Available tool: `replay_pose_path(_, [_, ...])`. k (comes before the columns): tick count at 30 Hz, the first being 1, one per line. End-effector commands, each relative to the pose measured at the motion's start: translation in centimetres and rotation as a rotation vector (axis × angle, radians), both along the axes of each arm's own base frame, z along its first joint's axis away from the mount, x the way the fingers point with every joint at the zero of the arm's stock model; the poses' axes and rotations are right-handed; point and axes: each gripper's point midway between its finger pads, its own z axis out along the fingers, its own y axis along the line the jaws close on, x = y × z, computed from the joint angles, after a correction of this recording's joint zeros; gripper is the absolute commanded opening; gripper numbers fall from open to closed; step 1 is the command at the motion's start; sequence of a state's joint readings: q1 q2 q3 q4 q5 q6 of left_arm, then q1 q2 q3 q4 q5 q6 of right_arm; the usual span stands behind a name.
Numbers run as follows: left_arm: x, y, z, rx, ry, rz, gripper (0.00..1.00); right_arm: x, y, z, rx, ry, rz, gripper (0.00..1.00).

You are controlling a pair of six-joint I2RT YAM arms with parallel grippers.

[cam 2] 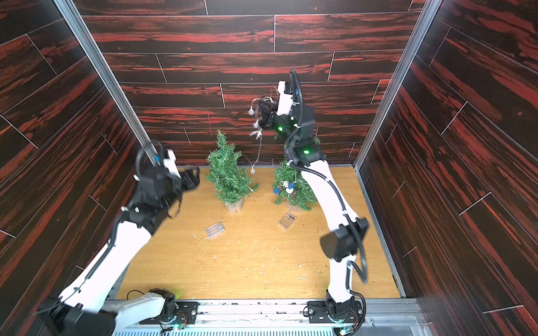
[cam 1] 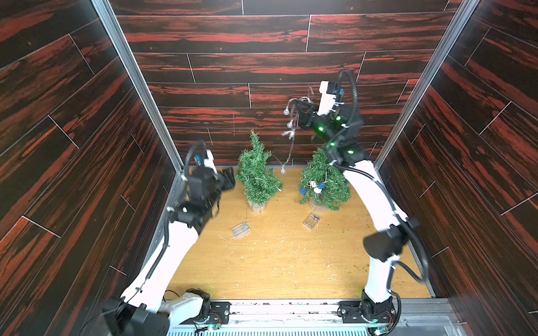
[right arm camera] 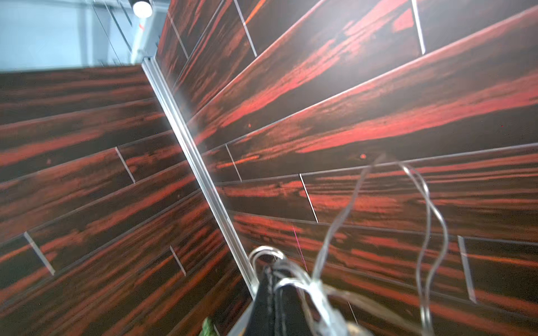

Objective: Remove string lights from the small christmas tree
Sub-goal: Remove the light string from the Christmas tree.

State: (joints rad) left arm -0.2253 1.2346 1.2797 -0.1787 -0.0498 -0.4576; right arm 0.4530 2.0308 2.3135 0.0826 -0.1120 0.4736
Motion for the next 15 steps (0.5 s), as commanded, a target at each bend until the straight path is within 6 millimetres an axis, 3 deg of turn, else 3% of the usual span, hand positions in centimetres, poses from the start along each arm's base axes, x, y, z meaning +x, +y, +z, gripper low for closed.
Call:
replay_pose_path(1, [2.3, -0.4, 4.6, 0.016, -0.108, -0.098, 0.54, 2.8, 0.8, -0.1, 0.136, -0.034, 0.017, 0.0])
replay_pose_path(5, [5.6, -0.8, 7.1, 0.088, -0.179, -0.171, 0.56, 4.6, 1.6, 0.1, 0.25, -0.079, 0.051, 0.0])
replay_pose_path(9, [9.2, -1.3, 7.6, 0.112, -0.215, -0.243, 0.57, 5.4, 2.1, 0.0, 0.403, -0.098, 0.108, 0.0])
replay_pose_path(15, [11.2, -2.7, 10.8, 0.115, -0.353, -0.374, 0.59, 4.4, 4.6, -1.1, 0.401, -0.102, 0.157, 0.0])
